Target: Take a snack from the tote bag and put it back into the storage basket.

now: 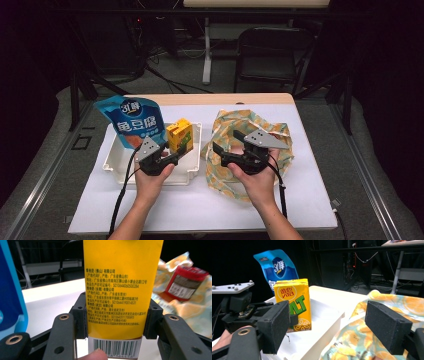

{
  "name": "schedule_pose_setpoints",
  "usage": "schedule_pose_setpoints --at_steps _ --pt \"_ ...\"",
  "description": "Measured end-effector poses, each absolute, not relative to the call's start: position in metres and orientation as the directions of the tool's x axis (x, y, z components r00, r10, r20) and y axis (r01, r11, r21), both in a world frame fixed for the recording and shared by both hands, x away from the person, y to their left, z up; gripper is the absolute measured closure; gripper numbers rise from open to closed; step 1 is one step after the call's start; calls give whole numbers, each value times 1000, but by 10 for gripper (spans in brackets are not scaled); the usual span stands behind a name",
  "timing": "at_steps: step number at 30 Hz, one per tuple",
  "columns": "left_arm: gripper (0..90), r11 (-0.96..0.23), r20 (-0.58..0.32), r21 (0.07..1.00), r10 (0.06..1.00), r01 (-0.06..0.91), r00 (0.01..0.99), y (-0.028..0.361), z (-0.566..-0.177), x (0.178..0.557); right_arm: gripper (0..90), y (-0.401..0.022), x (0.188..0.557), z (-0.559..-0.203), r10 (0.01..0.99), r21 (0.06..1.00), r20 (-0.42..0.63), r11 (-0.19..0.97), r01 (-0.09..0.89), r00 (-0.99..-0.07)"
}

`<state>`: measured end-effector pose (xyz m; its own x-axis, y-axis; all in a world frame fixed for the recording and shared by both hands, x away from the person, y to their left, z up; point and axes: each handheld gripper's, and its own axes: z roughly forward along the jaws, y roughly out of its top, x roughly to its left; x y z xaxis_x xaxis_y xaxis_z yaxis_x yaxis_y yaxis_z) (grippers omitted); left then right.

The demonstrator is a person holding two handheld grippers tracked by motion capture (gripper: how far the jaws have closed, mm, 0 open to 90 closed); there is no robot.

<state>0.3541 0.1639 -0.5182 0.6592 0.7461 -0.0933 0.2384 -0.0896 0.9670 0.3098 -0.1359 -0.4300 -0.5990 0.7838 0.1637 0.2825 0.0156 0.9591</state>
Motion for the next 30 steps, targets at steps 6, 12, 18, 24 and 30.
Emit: schedule_pose_setpoints --at_steps 6,12,18,24,30 --pt "511 -84 -110 961 761 265 640 164 -532 368 209 -149 309 -438 802 956 158 21 291 -576" --pt "510 -118 -104 943 783 310 614 159 -534 376 218 -166 308 -444 820 956 155 17 292 -552" --pt "510 -163 -104 909 803 385 587 155 -537 387 222 -178 306 -448 832 956 162 2 295 -531" --pt "509 -200 -111 877 801 437 588 151 -538 398 226 -183 307 -454 839 954 166 -4 300 -518" --pt "509 -238 -72 869 807 435 586 144 -542 402 232 -183 307 -457 842 954 165 -4 300 -514"
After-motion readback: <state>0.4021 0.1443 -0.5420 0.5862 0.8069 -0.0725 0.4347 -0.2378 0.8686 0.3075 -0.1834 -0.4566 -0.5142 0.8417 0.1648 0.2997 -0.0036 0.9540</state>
